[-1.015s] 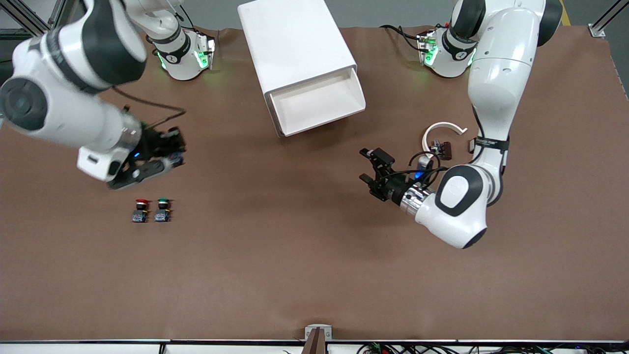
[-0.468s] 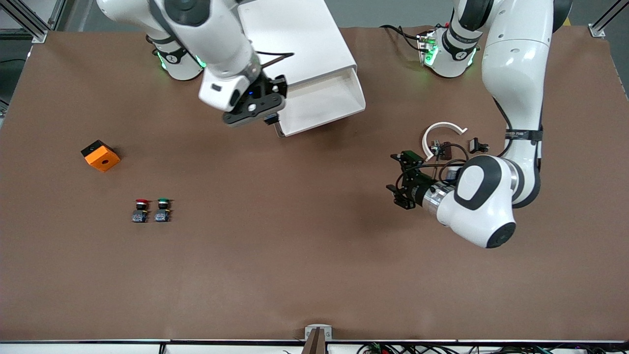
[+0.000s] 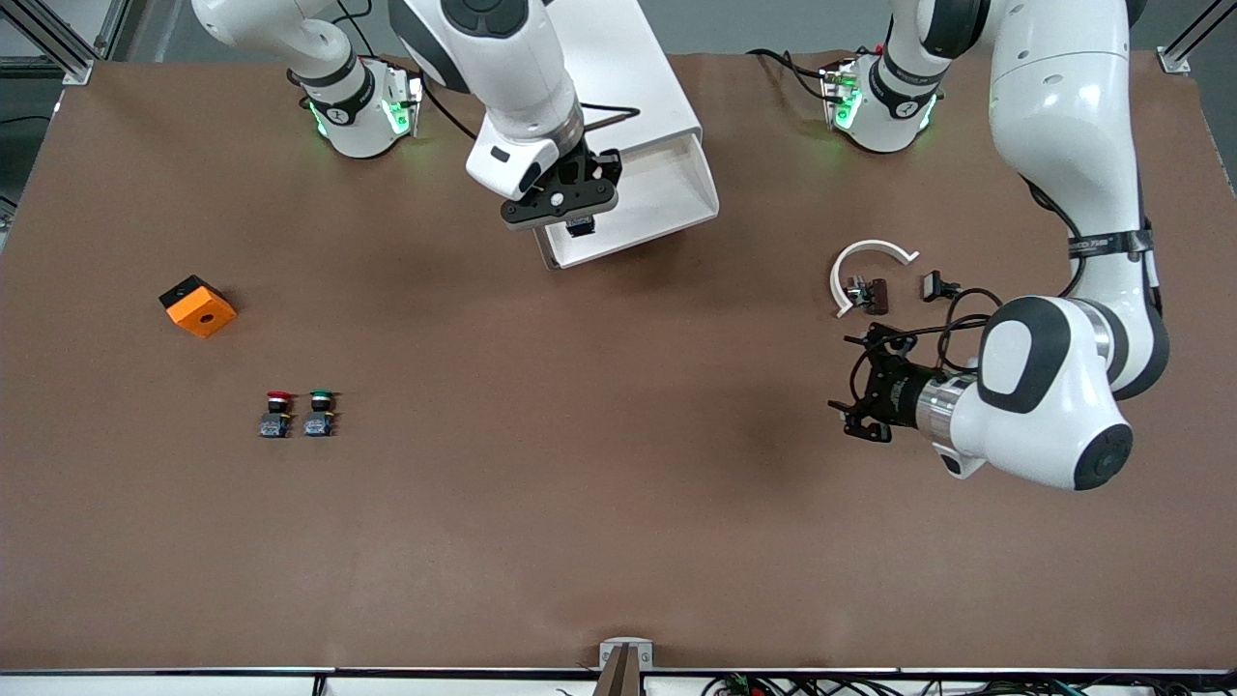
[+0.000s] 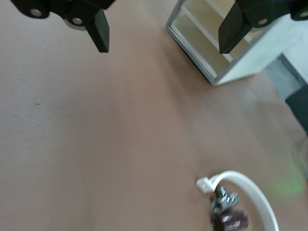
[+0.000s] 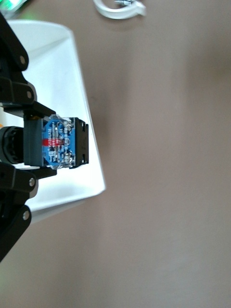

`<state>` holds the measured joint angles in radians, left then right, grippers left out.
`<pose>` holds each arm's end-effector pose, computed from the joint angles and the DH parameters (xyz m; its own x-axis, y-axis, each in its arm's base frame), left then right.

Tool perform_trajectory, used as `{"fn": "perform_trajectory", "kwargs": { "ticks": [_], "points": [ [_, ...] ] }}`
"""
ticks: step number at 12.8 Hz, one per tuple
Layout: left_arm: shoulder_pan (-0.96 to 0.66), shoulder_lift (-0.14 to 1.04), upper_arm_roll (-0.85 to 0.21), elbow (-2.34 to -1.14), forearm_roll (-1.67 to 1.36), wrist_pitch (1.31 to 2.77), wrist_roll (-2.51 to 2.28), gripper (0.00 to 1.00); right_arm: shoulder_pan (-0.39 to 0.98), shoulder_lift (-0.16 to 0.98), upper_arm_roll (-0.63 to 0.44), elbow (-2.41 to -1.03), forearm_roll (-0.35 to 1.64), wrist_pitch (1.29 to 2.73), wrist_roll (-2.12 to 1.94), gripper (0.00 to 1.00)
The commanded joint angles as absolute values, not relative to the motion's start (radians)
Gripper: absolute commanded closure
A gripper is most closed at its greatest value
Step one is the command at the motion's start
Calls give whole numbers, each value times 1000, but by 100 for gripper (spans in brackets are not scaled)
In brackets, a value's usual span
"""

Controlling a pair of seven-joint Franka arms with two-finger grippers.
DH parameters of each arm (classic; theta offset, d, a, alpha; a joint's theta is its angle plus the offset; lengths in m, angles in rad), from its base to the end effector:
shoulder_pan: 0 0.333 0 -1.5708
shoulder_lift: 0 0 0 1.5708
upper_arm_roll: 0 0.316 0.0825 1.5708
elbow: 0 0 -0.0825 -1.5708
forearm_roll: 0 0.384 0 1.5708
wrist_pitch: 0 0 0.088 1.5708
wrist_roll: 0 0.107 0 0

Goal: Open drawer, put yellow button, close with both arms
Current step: 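Lower the yellow button into the open drawer and open the right gripper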

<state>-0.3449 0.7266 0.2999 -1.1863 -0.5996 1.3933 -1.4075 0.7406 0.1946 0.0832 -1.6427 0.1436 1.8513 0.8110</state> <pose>0.6775 -0.1533 0.3482 0.0756 0.8982 -0.4330 0.8808 -0.2637 -0.3932 0.4183 0.4629 0.5011 0.9944 -0.0216 -0.1039 -0.0335 -0.9929 -0.1142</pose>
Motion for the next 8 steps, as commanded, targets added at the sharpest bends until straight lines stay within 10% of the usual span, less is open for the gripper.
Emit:
{"fn": "perform_trajectory", "kwargs": {
  "ticks": [1, 8],
  "points": [
    [-357, 675, 308, -1200, -525, 1437, -1278, 0, 820, 215, 74, -1652, 123, 1858, 1172, 100],
    [-388, 572, 295, -1212, -324, 1500, -826, 0, 899, 290, 72, -1658, 40, 1951, 1695, 100]
  ]
}}
